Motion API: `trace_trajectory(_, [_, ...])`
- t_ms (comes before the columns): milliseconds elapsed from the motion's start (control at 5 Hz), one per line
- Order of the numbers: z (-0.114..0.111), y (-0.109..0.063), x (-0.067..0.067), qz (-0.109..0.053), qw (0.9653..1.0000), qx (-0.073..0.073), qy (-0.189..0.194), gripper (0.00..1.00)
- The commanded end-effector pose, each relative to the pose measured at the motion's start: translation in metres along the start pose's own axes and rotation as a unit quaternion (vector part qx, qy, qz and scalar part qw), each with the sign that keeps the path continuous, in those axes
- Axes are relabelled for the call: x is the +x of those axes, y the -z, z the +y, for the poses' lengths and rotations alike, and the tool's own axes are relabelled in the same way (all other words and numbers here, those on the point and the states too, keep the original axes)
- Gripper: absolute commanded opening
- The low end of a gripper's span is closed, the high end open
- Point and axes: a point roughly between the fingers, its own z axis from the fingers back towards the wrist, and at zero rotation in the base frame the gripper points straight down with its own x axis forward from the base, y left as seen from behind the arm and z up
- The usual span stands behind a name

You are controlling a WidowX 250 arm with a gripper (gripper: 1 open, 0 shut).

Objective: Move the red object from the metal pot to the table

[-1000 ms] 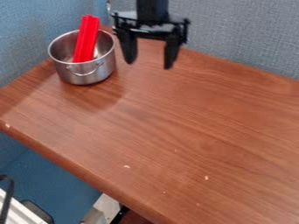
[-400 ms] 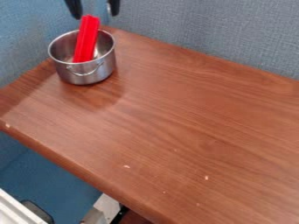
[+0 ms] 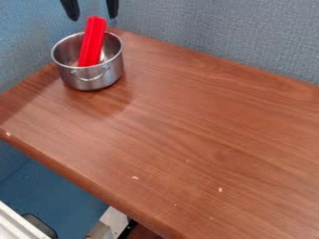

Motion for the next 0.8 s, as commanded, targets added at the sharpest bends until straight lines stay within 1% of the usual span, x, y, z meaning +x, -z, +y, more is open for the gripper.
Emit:
trace_trajectory(0, [-0.005,-0.015,0.009,-0.031,0.999,0.014,0.028,1.0])
trace_trajectory(200, [-0.002,-0.003,0.013,-0.033,0.9971,0.029,0.062,1.0])
trace_trajectory(400, [0.002,0.006,0.016,-0.035,0.9944,0.041,0.091,1.0])
trace_trajectory(600, [0.008,0.016,0.019,-0.034,0.992,0.049,0.112,1.0])
